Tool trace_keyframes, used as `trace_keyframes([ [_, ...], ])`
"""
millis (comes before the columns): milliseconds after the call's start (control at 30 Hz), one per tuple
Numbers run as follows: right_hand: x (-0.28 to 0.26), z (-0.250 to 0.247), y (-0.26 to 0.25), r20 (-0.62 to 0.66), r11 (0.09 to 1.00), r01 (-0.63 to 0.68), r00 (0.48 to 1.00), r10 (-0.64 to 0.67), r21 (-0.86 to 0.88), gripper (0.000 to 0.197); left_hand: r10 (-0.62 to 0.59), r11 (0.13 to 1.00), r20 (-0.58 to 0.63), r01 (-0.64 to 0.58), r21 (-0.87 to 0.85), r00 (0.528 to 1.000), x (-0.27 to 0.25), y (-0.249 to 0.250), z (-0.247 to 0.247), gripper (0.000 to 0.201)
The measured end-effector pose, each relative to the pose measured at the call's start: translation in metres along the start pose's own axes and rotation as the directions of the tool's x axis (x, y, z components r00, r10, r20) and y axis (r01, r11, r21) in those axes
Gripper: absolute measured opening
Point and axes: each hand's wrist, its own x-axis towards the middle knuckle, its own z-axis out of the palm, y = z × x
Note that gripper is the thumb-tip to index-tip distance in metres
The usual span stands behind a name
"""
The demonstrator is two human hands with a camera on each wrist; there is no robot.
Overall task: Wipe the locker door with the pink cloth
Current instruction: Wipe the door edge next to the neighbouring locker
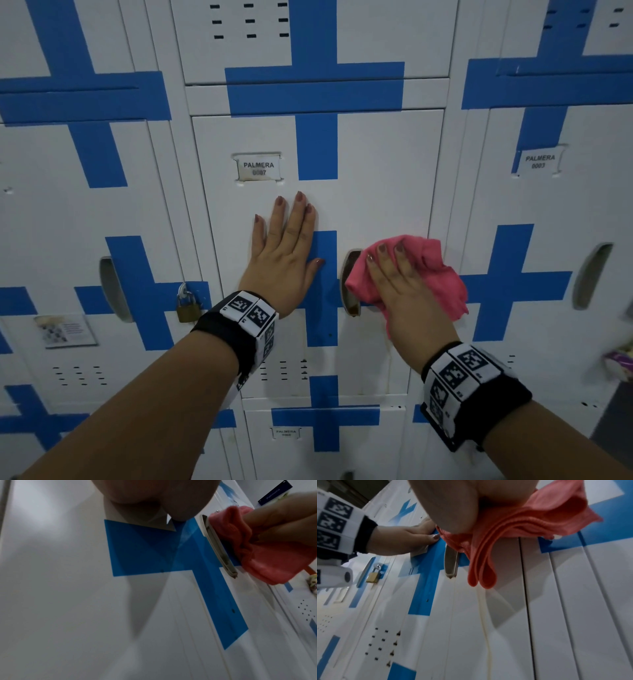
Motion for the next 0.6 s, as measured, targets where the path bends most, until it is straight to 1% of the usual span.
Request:
trace_keyframes([
  [67, -0.007, 0.007, 0.001, -0.012, 1.0, 0.012, 1.0, -0.012, -0.001, 0.082, -0.002, 1.0, 0.001, 0.002, 0.002, 1.0, 0.0, 0.0, 0.0, 0.073],
  [200, -0.022, 0.022, 0.005, 0.011, 1.0, 0.004, 1.0, -0.004, 0.022, 0.086, 0.001, 1.0, -0.002, -0.001, 0.012, 1.0, -0.001, 0.0, 0.001, 0.072],
  [267, -0.027, 0.024, 0.007, -0.003, 0.992, 0.011, 1.0, -0.011, 0.124, 0.086, 0.004, 1.0, -0.004, -0.004, 0.011, 1.0, 0.0, -0.001, 0.001, 0.072],
  [333, -0.028, 0.019, 0.007, -0.029, 0.962, 0.0, 1.0, 0.009, 0.273, 0.079, 0.006, 1.0, -0.004, -0.006, 0.01, 1.0, 0.0, 0.0, 0.001, 0.071],
  [367, -0.029, 0.016, 0.005, -0.058, 0.941, -0.015, 0.998, 0.036, 0.338, 0.072, 0.006, 1.0, -0.004, -0.006, 0.011, 1.0, 0.0, 0.0, 0.001, 0.071],
  [400, -0.028, 0.011, 0.001, -0.134, 0.923, -0.017, 0.988, 0.074, 0.383, 0.066, 0.006, 1.0, -0.006, -0.006, 0.011, 1.0, 0.0, -0.001, 0.001, 0.071],
  [433, -0.026, 0.006, -0.003, -0.228, 0.905, -0.022, 0.965, 0.131, 0.426, 0.061, 0.005, 1.0, -0.007, -0.005, 0.009, 1.0, -0.001, -0.001, 0.001, 0.071],
  [467, -0.022, -0.003, -0.007, -0.305, 0.878, -0.035, 0.931, 0.202, 0.477, 0.058, 0.005, 1.0, -0.01, -0.005, 0.006, 1.0, -0.001, -0.001, 0.001, 0.071],
  [500, -0.015, -0.011, -0.01, -0.344, 0.842, -0.048, 0.899, 0.271, 0.538, 0.055, 0.005, 1.0, -0.013, -0.005, 0.005, 1.0, -0.001, -0.001, 0.001, 0.071],
  [533, -0.007, -0.021, -0.011, -0.374, 0.83, -0.05, 0.877, 0.303, 0.556, 0.053, 0.006, 1.0, -0.017, -0.006, 0.005, 1.0, -0.001, -0.001, 0.001, 0.071],
  [567, 0.003, -0.028, -0.011, -0.417, 0.853, -0.035, 0.862, 0.289, 0.52, 0.052, 0.007, 1.0, -0.018, -0.007, 0.004, 1.0, 0.0, -0.001, 0.001, 0.072],
  [600, 0.012, -0.034, -0.01, -0.428, 0.898, -0.03, 0.871, 0.239, 0.44, 0.053, 0.007, 1.0, -0.018, -0.007, 0.003, 1.0, 0.0, -0.001, 0.001, 0.072],
])
